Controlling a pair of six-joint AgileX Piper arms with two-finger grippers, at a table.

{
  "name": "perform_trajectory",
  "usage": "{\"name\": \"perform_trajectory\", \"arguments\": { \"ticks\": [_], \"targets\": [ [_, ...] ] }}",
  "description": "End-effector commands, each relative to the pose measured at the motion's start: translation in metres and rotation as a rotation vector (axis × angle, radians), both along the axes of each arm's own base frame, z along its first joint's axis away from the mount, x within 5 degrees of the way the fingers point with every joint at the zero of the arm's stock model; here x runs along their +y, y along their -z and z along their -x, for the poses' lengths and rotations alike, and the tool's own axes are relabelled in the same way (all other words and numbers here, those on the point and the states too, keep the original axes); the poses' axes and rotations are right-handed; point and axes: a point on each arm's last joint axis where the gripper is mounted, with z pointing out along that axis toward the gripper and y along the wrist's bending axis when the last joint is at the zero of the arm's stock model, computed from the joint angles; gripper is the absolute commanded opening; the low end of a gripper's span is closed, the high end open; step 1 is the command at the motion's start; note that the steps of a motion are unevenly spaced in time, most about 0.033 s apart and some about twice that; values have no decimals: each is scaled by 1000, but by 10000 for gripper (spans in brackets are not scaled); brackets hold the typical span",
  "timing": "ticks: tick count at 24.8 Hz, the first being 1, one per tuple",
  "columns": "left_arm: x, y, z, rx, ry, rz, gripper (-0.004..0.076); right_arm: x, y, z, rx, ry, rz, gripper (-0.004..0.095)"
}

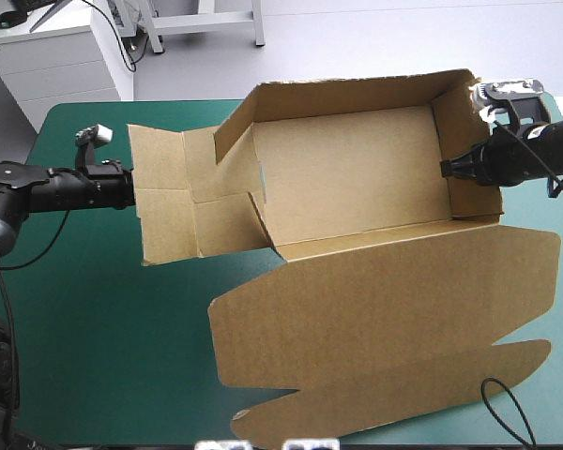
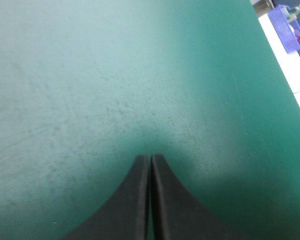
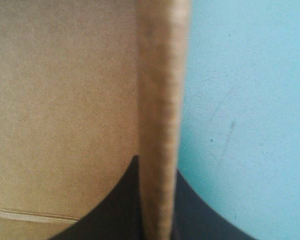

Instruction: Fold the box

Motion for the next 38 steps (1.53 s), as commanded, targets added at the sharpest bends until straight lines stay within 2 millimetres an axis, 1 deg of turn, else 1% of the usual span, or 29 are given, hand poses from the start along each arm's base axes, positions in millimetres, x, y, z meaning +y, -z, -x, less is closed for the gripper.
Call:
{"name": "perform_trajectory", "arguments": {
  "ticks": [1,2,3,4,5,7,11,12,14,17,24,30,32,34,37,38],
  "targets": [
    [-38,-26,6,-85,94,99,-8,4,-22,14,-76,-11,-48,-19],
    [-45,-28,7,-85,116,116,-8,4,-22,14,-76,-11,-48,-19],
    [-58,-30,9,-91,153,142,-8,4,-22,14,-76,-11,-48,-19],
    [-65,-31,11,-101,188,155,-8,3,-22,14,-78,-9,-46,-19],
    [-75,-33,15,-118,259,175,-8,3,-21,14,-77,-6,-36,-19],
    [-85,-39,23,-135,361,237,-8,0,-20,12,-79,4,-13,-19],
    [-86,-52,28,-167,351,300,-8,-9,-18,11,-68,88,51,-19],
    [-86,-58,31,-184,346,326,-8,-10,-17,10,-63,110,61,-19],
    [-87,-63,34,-197,345,341,-8,-10,-18,10,-69,115,55,-19],
    [-94,-73,43,-219,365,370,-8,-8,-19,9,-82,111,35,-17],
    [-110,-80,52,-230,419,393,-8,-8,-21,7,-104,123,14,-18],
    [-115,-92,54,-251,412,515,-3,-9,-20,7,-103,134,26,-17],
    [-115,-95,55,-256,408,533,25,-9,-21,7,-106,138,25,-17],
    [-115,-95,55,-257,409,531,77,-9,-21,6,-107,140,21,-17],
    [-118,-95,56,-254,421,534,195,-6,-21,6,-114,132,22,-17],
    [-121,-95,57,-253,428,537,249,-4,-21,6,-118,130,27,-17]
  ]
}}
